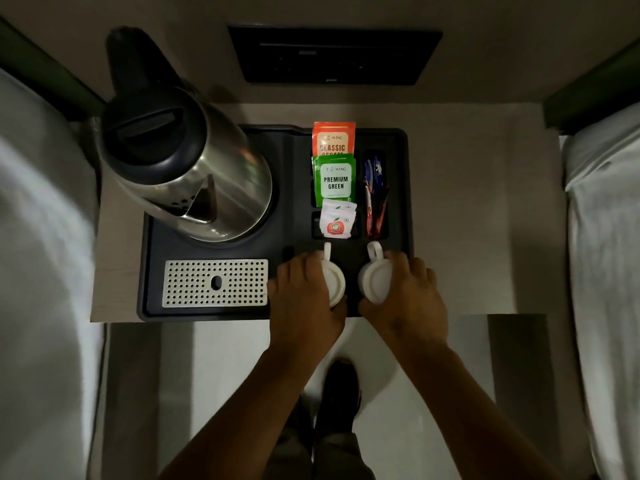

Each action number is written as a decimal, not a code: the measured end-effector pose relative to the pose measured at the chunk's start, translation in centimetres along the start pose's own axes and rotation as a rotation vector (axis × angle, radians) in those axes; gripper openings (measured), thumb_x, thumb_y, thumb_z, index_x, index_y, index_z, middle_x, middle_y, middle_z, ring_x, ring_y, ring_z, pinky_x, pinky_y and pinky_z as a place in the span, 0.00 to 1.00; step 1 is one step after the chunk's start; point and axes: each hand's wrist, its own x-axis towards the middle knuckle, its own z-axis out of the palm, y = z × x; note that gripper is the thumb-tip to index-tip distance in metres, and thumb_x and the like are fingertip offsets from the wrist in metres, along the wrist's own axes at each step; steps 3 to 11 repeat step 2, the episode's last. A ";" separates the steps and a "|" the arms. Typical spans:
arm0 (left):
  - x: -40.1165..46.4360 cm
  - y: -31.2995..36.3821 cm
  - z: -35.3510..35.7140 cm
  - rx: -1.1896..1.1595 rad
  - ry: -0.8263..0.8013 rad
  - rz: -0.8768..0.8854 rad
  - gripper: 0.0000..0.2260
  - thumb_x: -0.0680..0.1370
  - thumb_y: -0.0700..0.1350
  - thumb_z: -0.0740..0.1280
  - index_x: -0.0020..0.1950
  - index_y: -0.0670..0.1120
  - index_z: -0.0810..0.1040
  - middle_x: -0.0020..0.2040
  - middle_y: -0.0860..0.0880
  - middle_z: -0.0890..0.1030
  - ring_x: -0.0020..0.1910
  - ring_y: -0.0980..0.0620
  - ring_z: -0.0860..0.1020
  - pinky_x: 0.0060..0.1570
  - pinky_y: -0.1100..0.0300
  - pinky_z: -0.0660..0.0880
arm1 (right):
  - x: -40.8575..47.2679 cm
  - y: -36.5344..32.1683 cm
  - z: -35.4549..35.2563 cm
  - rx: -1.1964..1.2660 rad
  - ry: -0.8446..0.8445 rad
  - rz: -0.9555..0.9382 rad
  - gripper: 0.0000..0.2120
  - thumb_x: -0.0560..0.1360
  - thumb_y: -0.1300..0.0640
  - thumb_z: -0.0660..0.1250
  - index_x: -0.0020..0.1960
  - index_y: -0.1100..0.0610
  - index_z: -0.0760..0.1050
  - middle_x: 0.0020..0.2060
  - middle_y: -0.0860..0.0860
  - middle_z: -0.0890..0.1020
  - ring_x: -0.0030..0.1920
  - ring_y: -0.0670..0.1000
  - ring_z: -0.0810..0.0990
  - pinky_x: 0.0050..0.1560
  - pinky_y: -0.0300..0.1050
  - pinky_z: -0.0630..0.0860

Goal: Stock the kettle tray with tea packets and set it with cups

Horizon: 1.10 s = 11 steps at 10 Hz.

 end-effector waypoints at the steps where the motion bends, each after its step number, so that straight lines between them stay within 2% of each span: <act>1: 0.3 0.0 -0.5 0.014 0.002 0.029 0.36 0.64 0.55 0.79 0.66 0.44 0.69 0.60 0.42 0.77 0.57 0.42 0.74 0.52 0.47 0.73 | 0.1 -0.2 0.1 0.011 -0.019 0.018 0.42 0.59 0.45 0.78 0.67 0.48 0.61 0.60 0.53 0.71 0.60 0.55 0.69 0.47 0.51 0.75; 2: 0.2 0.0 -0.5 0.020 -0.026 0.015 0.37 0.65 0.57 0.78 0.68 0.43 0.68 0.62 0.42 0.76 0.59 0.41 0.73 0.54 0.47 0.73 | 0.2 -0.4 -0.1 0.018 -0.030 0.026 0.44 0.59 0.46 0.79 0.68 0.49 0.60 0.62 0.54 0.70 0.61 0.56 0.68 0.50 0.52 0.75; 11: 0.2 0.0 -0.5 0.020 -0.026 0.015 0.37 0.65 0.57 0.78 0.68 0.43 0.68 0.62 0.42 0.76 0.59 0.41 0.73 0.54 0.47 0.73 | 0.2 -0.4 -0.1 0.018 -0.030 0.026 0.44 0.59 0.46 0.79 0.68 0.49 0.60 0.62 0.54 0.70 0.61 0.56 0.68 0.50 0.52 0.75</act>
